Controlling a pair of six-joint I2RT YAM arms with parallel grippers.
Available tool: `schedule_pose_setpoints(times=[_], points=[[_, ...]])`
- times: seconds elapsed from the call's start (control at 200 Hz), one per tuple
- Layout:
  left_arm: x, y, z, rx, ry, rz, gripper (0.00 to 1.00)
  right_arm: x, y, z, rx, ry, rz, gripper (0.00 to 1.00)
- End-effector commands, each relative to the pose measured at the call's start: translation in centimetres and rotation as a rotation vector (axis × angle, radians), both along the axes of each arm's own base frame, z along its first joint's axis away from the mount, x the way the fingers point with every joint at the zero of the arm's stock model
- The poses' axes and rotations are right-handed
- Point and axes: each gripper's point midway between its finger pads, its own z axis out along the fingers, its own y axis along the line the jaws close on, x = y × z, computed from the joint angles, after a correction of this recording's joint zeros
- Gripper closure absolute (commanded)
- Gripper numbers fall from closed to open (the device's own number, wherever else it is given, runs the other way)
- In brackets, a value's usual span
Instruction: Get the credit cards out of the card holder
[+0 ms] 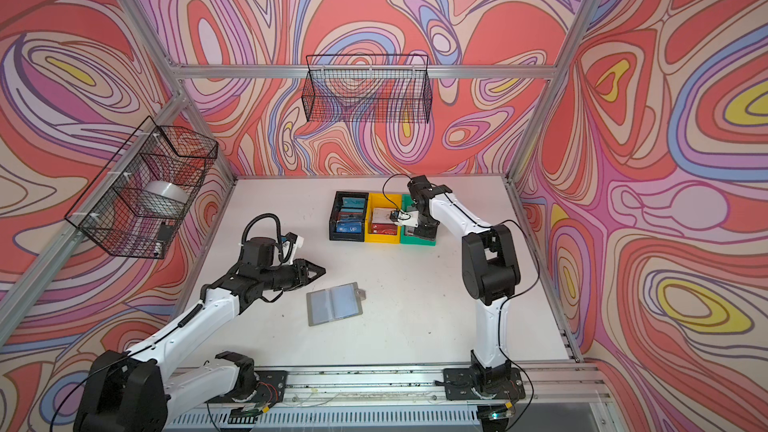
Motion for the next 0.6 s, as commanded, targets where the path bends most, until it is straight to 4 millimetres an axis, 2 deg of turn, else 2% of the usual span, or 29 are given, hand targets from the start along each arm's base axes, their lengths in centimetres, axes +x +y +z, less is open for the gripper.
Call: schedule_pose_setpoints(times=[0.0,0.21,0.326,0.426,0.491,0.596], points=[[0.1,0.1,0.3,-0.007,-0.012,0.002,0.76,0.0,0.4,-0.1,0.016,0.015,-0.005,1.0],[0.1,0.0,0.5,-0.007,-0.016,-0.001,0.76,0.1,0.4,-0.4,0.006,0.002,-0.001,1.0],[0.1,0.0,0.4,-0.006,-0.018,-0.003,0.76,1.1,0.1,-0.1,-0.006,-0.045,-0.019,0.93],[0.0,0.0,0.4,-0.005,-0.019,-0.004,0.76,2.3,-0.2,0.2,-0.027,-0.099,-0.037,0.8],[0.0,0.0,0.4,-0.005,-0.017,-0.004,0.76,2.6,-0.3,0.2,-0.034,-0.113,-0.039,0.65],[-0.1,0.1,0.3,-0.003,-0.019,-0.004,0.76,4.0,-0.1,0.7,-0.019,-0.177,-0.056,0.46]])
